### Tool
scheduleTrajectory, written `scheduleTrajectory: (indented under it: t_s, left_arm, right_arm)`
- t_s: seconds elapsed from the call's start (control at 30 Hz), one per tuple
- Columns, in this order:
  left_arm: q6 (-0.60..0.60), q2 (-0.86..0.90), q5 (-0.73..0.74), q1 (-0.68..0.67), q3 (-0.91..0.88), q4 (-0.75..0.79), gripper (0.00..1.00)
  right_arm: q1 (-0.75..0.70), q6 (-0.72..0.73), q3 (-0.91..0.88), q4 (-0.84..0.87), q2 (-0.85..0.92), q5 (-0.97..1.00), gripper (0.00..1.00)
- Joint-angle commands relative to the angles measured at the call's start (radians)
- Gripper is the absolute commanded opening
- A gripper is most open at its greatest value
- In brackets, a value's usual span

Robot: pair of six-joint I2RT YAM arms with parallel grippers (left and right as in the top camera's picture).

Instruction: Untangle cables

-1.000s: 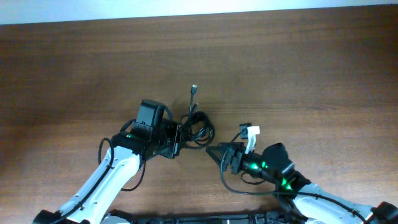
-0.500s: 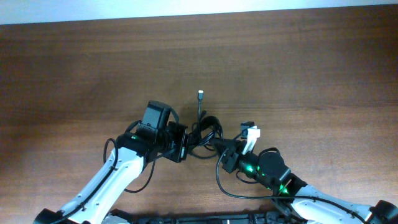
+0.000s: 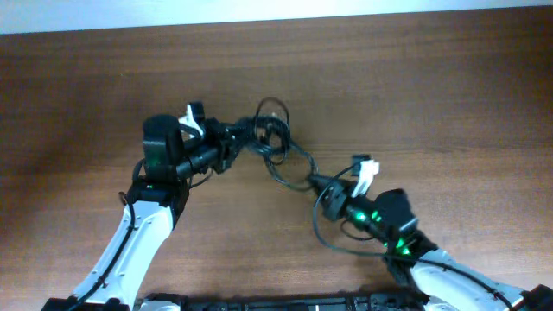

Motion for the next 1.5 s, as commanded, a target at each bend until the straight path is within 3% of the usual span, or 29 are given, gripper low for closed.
scheduleTrajectory:
  t_s: [0.0, 0.1, 0.2, 0.27, 0.3, 0.33, 0.43, 0.47, 0.57, 0.6, 0.63, 0.67, 0.7, 0.73, 0.8, 0.87, 1.0, 1.03, 1.1, 1.13, 1.27, 1.37, 1.47]
  left_arm:
    - [0.056, -0.024, -0.023, 0.021, 0.021, 0.126, 0.0]
    - [0.051, -0.024, -0.028, 0.021, 0.021, 0.341, 0.0]
    - [0.018, -0.024, -0.06, 0.021, 0.021, 0.368, 0.0]
    - [0.019, -0.024, -0.061, 0.021, 0.021, 0.367, 0.0]
    - [0.019, -0.024, -0.069, 0.021, 0.021, 0.347, 0.0]
    - [0.018, -0.024, -0.093, 0.021, 0.021, 0.291, 0.0]
    - [-0.031, -0.024, -0.14, 0.021, 0.021, 0.053, 0.0]
    - [-0.031, -0.024, -0.137, 0.021, 0.021, 0.016, 0.0]
    - [-0.056, -0.024, -0.14, 0.015, 0.021, 0.019, 0.0]
    - [-0.088, -0.024, -0.14, 0.002, 0.021, 0.019, 0.0]
    - [-0.09, -0.024, -0.14, -0.013, 0.021, 0.019, 0.0]
    - [-0.09, -0.024, -0.14, -0.027, 0.021, 0.019, 0.0]
    - [-0.09, -0.024, -0.14, -0.045, 0.021, 0.019, 0.0]
    - [-0.09, -0.024, -0.139, -0.061, 0.021, 0.019, 0.0]
    - [-0.068, -0.024, -0.137, -0.085, 0.021, 0.019, 0.0]
    - [-0.014, -0.024, -0.136, -0.108, 0.021, 0.019, 0.0]
    - [-0.014, -0.024, -0.136, -0.15, 0.021, 0.019, 0.0]
    - [-0.014, -0.024, -0.136, -0.156, 0.021, 0.019, 0.0]
    - [-0.014, -0.024, -0.137, -0.156, 0.021, 0.026, 0.0]
    - [-0.014, -0.024, -0.14, -0.155, 0.021, 0.04, 0.0]
    - [-0.015, -0.024, -0.162, -0.088, 0.021, 0.24, 0.0]
    - [-0.014, -0.024, -0.15, -0.081, 0.021, 0.245, 0.0]
    - [-0.014, -0.024, -0.144, -0.081, 0.021, 0.245, 0.0]
  right_arm:
    - [-0.151, -0.04, 0.075, -0.083, -0.002, -0.253, 0.04]
    - [-0.205, -0.236, 0.272, -0.487, -0.002, -0.338, 0.04]
    - [-0.205, -0.378, 0.417, -0.765, -0.002, -0.366, 0.04]
    - [-0.205, -0.412, 0.505, -0.877, -0.006, -0.429, 0.37]
    - [-0.205, -0.412, 0.527, -0.877, -0.007, -0.467, 0.43]
    - [-0.205, -0.412, 0.546, -0.877, -0.009, -0.508, 0.58]
    - [-0.203, -0.355, 0.558, -0.877, -0.015, -0.594, 0.91]
    - [-0.198, -0.263, 0.558, -0.877, -0.014, -0.59, 0.99]
    - [-0.132, -0.155, 0.558, -0.825, -0.005, -0.55, 0.99]
    - [-0.082, -0.113, 0.558, -0.824, -0.003, -0.445, 0.99]
    - [-0.049, -0.053, 0.558, -0.821, -0.001, -0.359, 0.99]
    - [-0.018, 0.013, 0.558, -0.816, 0.0, -0.278, 0.9]
    - [0.029, 0.122, 0.558, -0.814, 0.006, -0.164, 0.65]
    - [0.063, 0.212, 0.558, -0.812, 0.014, -0.09, 0.61]
    - [0.114, 0.317, 0.558, -0.793, 0.035, 0.011, 0.61]
    - [0.125, 0.331, 0.558, -0.729, 0.056, 0.018, 0.61]
    - [0.125, 0.331, 0.558, -0.701, 0.08, 0.015, 0.57]
    - [0.125, 0.331, 0.558, -0.704, 0.081, 0.014, 0.46]
    - [0.125, 0.331, 0.558, -0.704, 0.082, 0.005, 0.12]
    - [0.125, 0.33, 0.558, -0.704, 0.082, -0.013, 0.04]
    - [0.125, 0.205, 0.558, -0.789, 0.082, -0.163, 0.04]
    - [0.123, 0.17, 0.558, -0.993, 0.082, -0.15, 0.04]
    - [0.123, 0.076, 0.558, -1.057, 0.081, -0.15, 0.04]
